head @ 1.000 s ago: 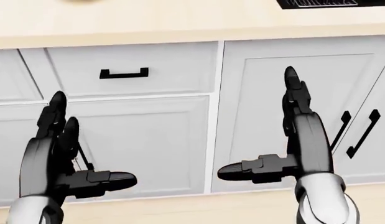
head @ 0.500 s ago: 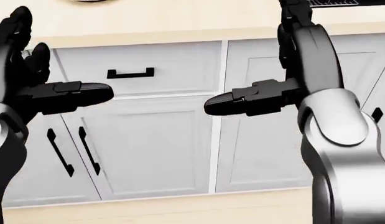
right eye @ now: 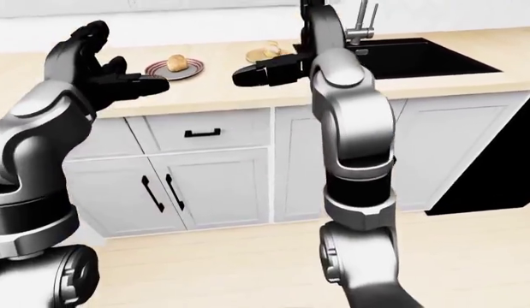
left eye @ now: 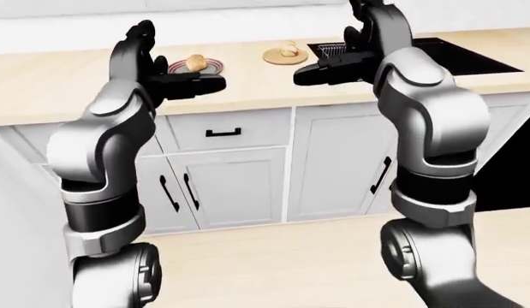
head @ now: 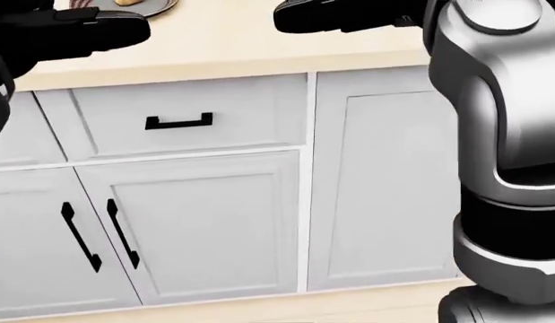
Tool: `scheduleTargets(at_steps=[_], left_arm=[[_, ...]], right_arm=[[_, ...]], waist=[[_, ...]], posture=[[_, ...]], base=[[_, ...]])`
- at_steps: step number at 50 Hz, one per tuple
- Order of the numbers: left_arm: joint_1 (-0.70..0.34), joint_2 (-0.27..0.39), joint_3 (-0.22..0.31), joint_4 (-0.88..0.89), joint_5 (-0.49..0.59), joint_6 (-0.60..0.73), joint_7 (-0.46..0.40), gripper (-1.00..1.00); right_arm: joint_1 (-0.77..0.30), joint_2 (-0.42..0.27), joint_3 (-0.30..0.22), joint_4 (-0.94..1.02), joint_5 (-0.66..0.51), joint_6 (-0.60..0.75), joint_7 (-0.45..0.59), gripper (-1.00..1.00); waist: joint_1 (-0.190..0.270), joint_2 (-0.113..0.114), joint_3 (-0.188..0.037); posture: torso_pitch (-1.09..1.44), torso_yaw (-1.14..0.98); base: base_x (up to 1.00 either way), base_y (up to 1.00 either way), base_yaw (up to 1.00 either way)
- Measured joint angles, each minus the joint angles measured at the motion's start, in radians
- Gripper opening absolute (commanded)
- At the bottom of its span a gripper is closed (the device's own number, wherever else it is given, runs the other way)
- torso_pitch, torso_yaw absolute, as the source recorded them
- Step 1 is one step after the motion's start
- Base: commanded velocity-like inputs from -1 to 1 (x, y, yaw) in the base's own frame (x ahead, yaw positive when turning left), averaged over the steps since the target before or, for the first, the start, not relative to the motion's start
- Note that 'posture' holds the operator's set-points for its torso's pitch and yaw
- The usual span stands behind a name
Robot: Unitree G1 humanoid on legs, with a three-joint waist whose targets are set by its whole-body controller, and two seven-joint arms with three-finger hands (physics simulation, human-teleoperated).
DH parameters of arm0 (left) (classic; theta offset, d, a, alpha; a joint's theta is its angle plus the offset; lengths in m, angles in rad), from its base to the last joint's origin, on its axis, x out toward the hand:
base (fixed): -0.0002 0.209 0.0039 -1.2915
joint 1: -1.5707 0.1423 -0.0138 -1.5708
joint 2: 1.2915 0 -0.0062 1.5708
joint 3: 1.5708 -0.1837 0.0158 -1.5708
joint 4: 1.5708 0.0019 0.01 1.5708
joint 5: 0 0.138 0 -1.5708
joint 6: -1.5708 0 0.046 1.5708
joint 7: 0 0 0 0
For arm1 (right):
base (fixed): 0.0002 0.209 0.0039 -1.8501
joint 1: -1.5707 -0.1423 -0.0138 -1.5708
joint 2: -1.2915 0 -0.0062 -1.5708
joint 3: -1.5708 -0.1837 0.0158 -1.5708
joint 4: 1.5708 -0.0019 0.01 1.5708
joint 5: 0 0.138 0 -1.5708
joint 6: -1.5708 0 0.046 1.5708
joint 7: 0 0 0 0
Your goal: Place all breads on the cutting board.
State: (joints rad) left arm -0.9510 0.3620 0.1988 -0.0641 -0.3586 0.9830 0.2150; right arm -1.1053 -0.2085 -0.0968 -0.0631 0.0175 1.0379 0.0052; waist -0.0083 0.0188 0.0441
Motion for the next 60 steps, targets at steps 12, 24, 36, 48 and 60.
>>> scheduleTargets(at_steps=[12,24,36,48,60], left_arm=[[-0.061,0.030,0.018,0.073,0.028,-0.011,0.001,1.00],[-0.063,0.009,-0.017,0.084,0.006,-0.003,-0.007,1.00],[-0.060,0.024,0.018,0.051,0.005,0.010,0.014,1.00],[-0.090,0.020,0.006,0.068,0.003,-0.002,0.015,1.00],[-0.095,0.021,-0.001,0.055,-0.010,0.004,0.012,1.00]], right_arm=[[-0.029,0.007,0.031,0.060,0.032,-0.002,-0.001,1.00],[-0.018,-0.001,0.008,0.078,0.010,-0.012,-0.008,1.00],[-0.015,0.030,0.037,0.066,0.017,-0.022,-0.004,1.00],[-0.040,0.010,0.027,0.063,0.009,-0.026,0.004,1.00],[-0.031,0.012,0.018,0.064,-0.003,-0.028,-0.001,1.00]], waist=[[0.013,0.037,-0.001],[-0.001,-0.050,0.012],[0.007,0.055,0.005],[0.019,-0.051,-0.006],[-0.008,0.048,-0.004]], posture=[[0.00,0.00],[0.00,0.00],[0.00,0.00],[0.00,0.00],[0.00,0.00]], base=[[0.24,0.00,0.00],[0.25,0.00,0.00],[0.25,0.00,0.00],[0.25,0.00,0.00],[0.25,0.00,0.00]])
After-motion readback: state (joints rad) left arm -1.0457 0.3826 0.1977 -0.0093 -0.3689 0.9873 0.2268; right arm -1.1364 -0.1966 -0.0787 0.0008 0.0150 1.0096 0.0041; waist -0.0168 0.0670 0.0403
